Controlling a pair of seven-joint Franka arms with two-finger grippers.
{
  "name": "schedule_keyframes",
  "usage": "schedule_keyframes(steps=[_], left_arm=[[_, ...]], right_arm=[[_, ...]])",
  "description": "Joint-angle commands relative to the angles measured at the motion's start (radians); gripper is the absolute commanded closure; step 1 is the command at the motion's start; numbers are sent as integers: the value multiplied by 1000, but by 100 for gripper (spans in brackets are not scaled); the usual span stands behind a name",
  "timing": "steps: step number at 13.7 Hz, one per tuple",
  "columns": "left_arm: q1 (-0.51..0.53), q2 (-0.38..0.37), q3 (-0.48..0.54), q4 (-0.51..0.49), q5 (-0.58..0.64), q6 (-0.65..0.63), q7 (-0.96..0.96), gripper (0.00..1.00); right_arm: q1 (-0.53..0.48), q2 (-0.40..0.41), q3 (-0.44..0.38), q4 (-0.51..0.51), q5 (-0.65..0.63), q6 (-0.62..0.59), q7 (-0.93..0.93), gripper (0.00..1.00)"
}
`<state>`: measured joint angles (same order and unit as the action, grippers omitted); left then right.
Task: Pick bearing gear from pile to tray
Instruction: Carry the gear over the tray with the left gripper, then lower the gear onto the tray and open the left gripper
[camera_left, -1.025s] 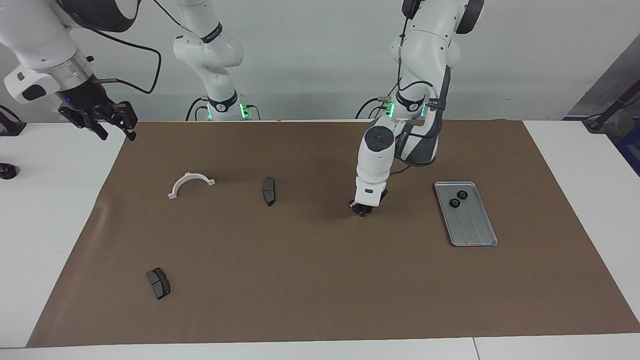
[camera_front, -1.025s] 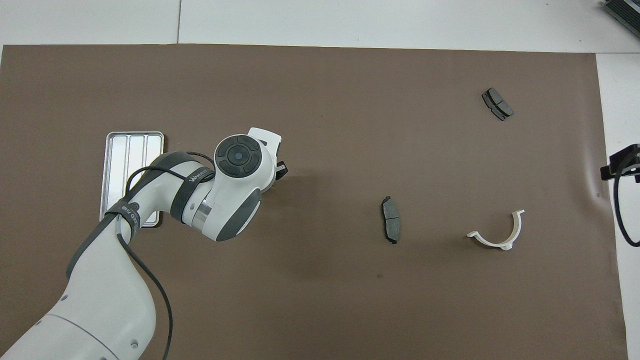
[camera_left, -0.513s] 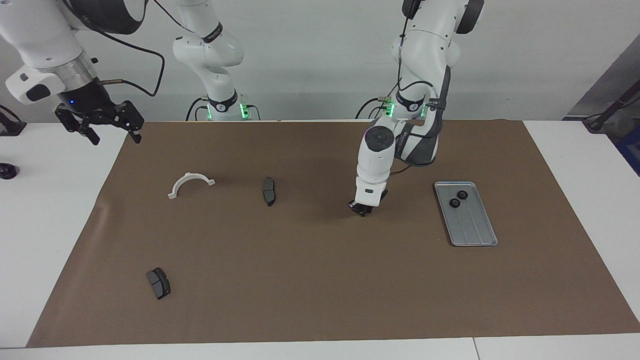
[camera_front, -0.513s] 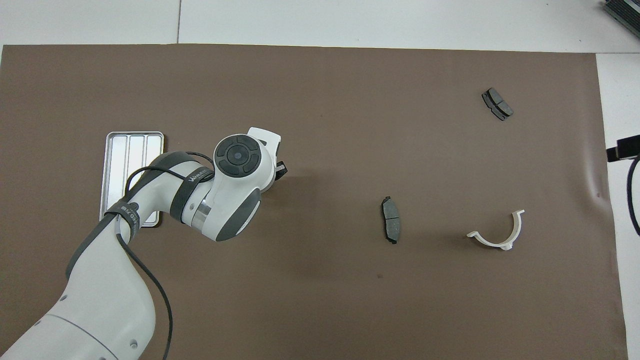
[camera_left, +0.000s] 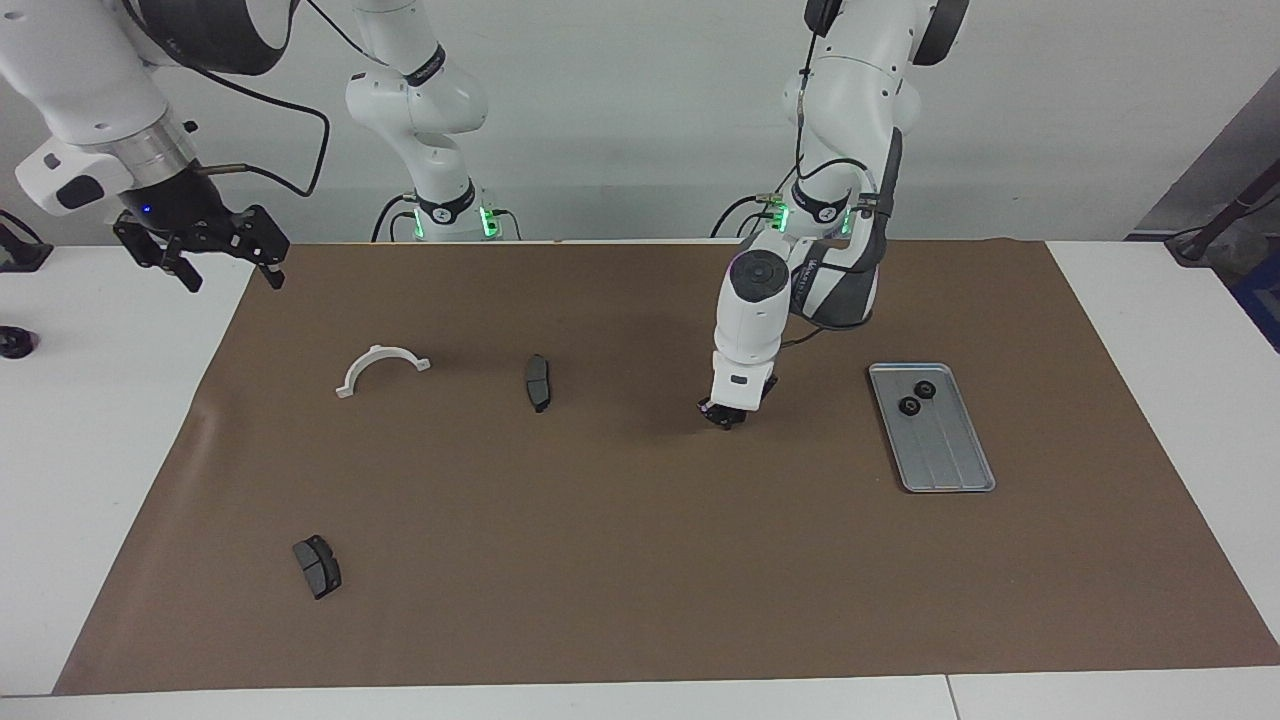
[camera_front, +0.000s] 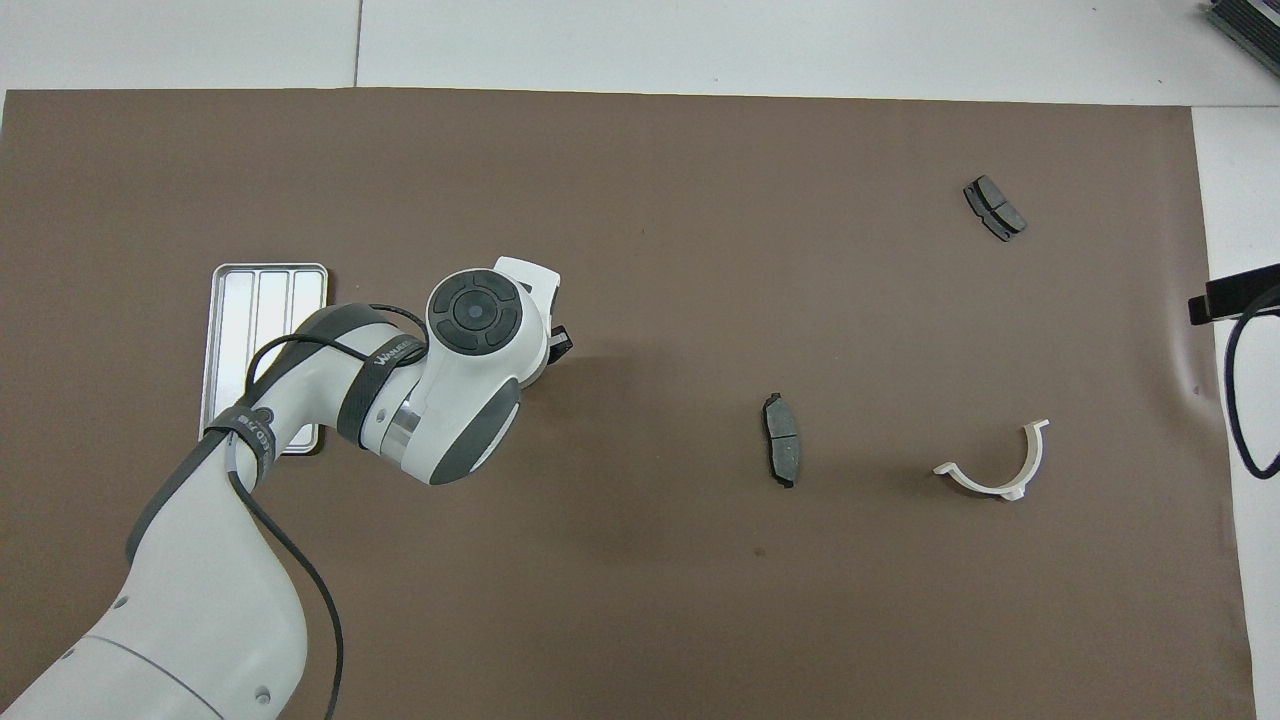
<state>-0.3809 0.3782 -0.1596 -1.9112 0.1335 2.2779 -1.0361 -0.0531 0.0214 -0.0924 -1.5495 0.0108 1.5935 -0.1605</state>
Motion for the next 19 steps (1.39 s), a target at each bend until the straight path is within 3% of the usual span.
schedule_keyframes(steps=[1, 5, 7, 9, 14, 19], left_arm=[[4, -33, 2, -29, -12, -15, 13, 100], [77, -128, 0, -19, -12, -101, 161, 100], [161, -192, 2, -12, -34, -164, 307, 100], [282, -208, 3, 20, -43, -213, 477, 100], [510, -174, 8, -26, -43, -68, 773, 100], [514, -110, 9, -118, -43, 89, 798, 100]], right_arm=[[4, -15, -3, -21, 2, 9, -22, 0], [4, -14, -3, -21, 2, 9, -22, 0], [4, -14, -1, -23, 2, 9, -22, 0], [4, -14, -3, -23, 2, 9, -21, 0], [4, -14, -3, -23, 2, 9, -21, 0], [4, -14, -3, -23, 2, 9, -22, 0]])
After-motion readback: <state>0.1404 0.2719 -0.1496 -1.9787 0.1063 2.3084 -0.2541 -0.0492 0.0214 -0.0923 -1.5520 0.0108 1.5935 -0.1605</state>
